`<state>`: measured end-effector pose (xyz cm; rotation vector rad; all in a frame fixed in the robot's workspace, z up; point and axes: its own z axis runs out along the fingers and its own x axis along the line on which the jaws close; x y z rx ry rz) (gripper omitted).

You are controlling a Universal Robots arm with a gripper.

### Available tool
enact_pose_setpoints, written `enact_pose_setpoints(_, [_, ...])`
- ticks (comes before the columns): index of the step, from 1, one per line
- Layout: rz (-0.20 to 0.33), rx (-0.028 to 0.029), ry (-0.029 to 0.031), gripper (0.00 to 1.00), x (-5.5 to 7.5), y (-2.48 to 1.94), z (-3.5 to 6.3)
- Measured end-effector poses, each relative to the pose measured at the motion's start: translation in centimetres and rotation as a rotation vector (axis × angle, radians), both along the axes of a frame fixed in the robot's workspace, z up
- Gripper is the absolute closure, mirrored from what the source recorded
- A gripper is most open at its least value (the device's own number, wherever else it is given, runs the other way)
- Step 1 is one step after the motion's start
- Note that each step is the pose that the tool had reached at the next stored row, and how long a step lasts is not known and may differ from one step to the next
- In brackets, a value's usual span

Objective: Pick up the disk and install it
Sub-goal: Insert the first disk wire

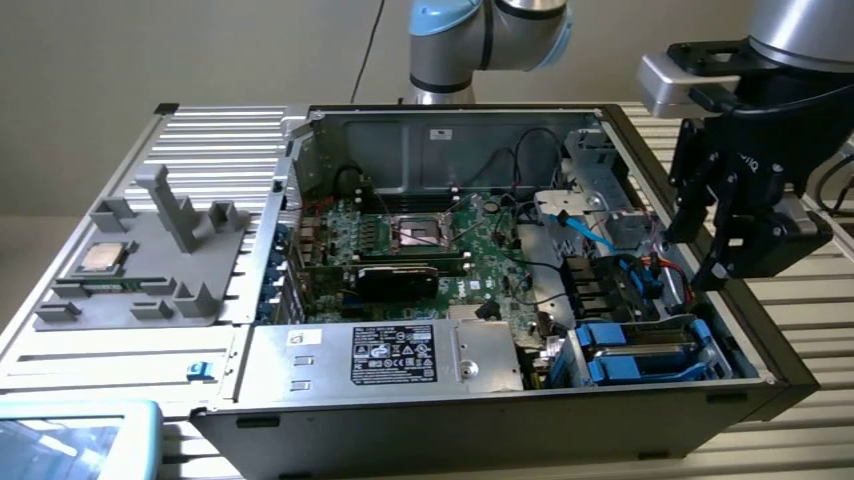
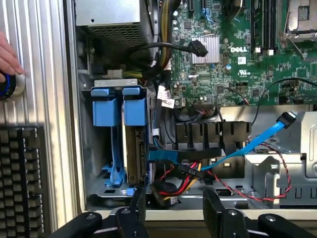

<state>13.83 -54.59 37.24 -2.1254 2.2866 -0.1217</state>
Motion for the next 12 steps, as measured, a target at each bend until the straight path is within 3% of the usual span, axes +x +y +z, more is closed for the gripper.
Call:
enact_pose_setpoints(3, [-0.052,0.0044,0.0000,0.42,0.0,0.00,-0.47])
enact_pose_setpoints(8, [-0.087,0.0257,0.0002,0.42,-0.4,0.02,-0.86])
enact_pose_setpoints(12, [-0.097,0.0331,0.0003,0.42,-1.1,0.09,-1.19])
